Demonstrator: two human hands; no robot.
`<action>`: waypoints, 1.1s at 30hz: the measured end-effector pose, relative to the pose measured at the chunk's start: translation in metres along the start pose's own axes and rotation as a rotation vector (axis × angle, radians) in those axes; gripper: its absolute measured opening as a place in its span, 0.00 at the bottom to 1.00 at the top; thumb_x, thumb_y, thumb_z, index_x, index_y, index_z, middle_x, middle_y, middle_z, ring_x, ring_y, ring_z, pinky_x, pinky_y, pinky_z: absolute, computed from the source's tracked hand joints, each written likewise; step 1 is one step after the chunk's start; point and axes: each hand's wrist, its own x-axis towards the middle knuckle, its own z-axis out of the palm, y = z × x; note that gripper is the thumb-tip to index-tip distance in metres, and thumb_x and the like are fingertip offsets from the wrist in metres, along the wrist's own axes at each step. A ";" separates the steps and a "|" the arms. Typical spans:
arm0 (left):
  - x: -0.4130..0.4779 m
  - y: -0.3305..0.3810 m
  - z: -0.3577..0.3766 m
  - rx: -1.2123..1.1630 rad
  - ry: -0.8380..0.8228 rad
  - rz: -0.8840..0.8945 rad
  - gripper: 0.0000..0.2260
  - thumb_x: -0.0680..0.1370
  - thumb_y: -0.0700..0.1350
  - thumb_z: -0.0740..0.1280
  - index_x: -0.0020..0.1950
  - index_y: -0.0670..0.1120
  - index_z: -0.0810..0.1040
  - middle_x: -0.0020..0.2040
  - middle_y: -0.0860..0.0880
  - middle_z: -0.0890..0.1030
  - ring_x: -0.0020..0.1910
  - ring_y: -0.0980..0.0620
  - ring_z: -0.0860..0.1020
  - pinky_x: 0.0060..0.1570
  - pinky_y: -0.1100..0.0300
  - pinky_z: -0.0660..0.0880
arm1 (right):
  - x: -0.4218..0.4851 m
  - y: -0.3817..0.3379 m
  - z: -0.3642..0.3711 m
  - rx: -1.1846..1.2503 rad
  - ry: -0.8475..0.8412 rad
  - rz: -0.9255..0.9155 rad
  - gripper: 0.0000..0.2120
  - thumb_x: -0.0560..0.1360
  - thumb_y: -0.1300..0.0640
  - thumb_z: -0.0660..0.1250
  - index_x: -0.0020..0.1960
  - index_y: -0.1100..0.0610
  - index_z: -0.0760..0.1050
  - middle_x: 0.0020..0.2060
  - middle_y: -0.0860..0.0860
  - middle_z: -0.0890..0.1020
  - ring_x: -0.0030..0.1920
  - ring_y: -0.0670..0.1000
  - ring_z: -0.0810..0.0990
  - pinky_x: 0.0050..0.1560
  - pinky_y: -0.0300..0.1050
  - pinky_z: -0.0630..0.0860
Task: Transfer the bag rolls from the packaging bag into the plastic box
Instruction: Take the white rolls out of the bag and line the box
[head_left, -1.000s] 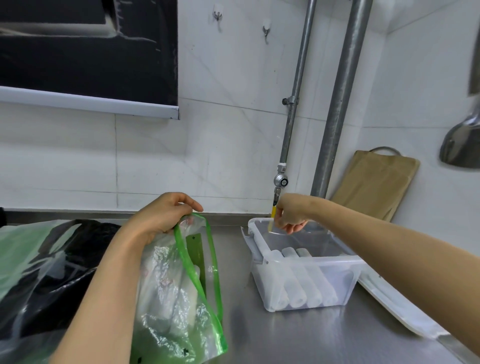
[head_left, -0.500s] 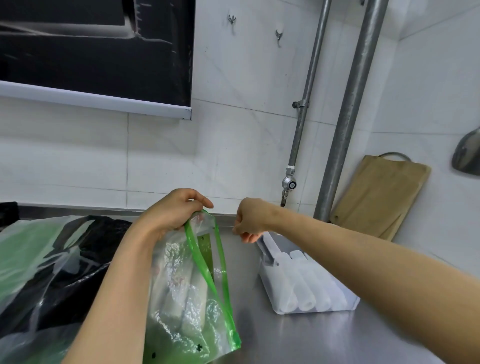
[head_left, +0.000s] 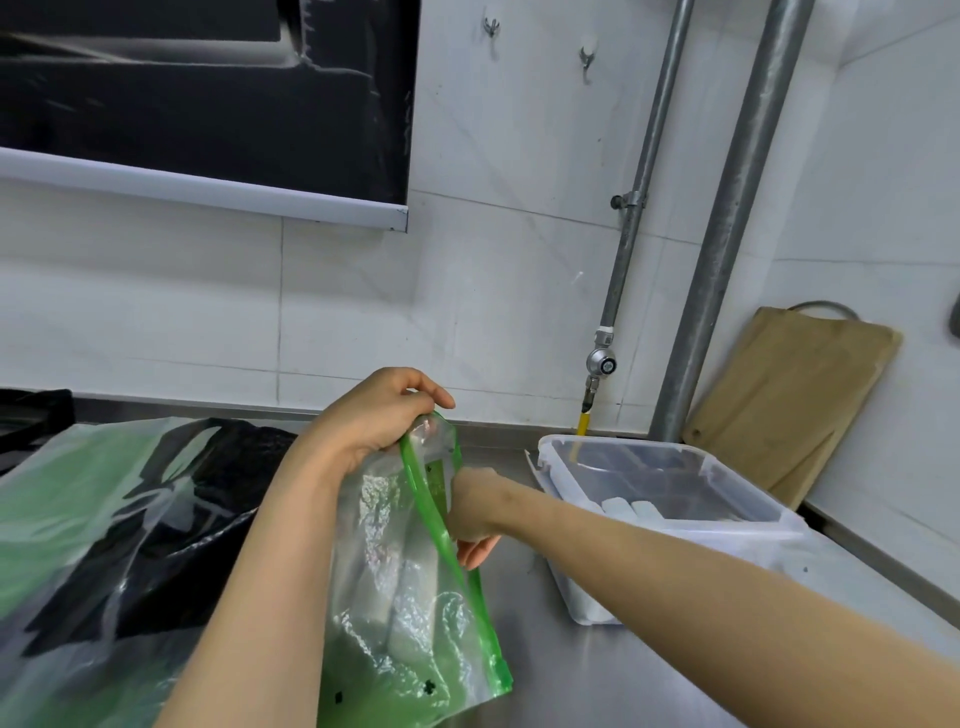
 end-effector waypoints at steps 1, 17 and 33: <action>0.000 0.000 0.000 -0.006 0.002 0.001 0.12 0.78 0.37 0.58 0.47 0.47 0.80 0.32 0.47 0.73 0.27 0.54 0.63 0.20 0.66 0.58 | 0.002 -0.001 0.004 0.030 -0.017 0.015 0.12 0.80 0.64 0.57 0.49 0.72 0.74 0.53 0.64 0.82 0.16 0.44 0.73 0.24 0.34 0.74; 0.000 0.000 0.001 -0.006 -0.006 -0.010 0.12 0.78 0.36 0.57 0.49 0.45 0.79 0.31 0.48 0.73 0.25 0.54 0.63 0.18 0.67 0.57 | 0.012 -0.008 0.033 0.206 -0.228 0.120 0.15 0.81 0.62 0.55 0.36 0.62 0.66 0.33 0.55 0.71 0.30 0.49 0.72 0.16 0.34 0.70; -0.001 0.000 0.002 0.040 -0.008 -0.008 0.12 0.78 0.37 0.57 0.49 0.46 0.80 0.36 0.45 0.74 0.28 0.53 0.64 0.27 0.62 0.59 | -0.010 -0.002 -0.009 0.431 -0.202 0.101 0.13 0.81 0.55 0.53 0.44 0.61 0.69 0.37 0.56 0.75 0.34 0.51 0.76 0.50 0.46 0.76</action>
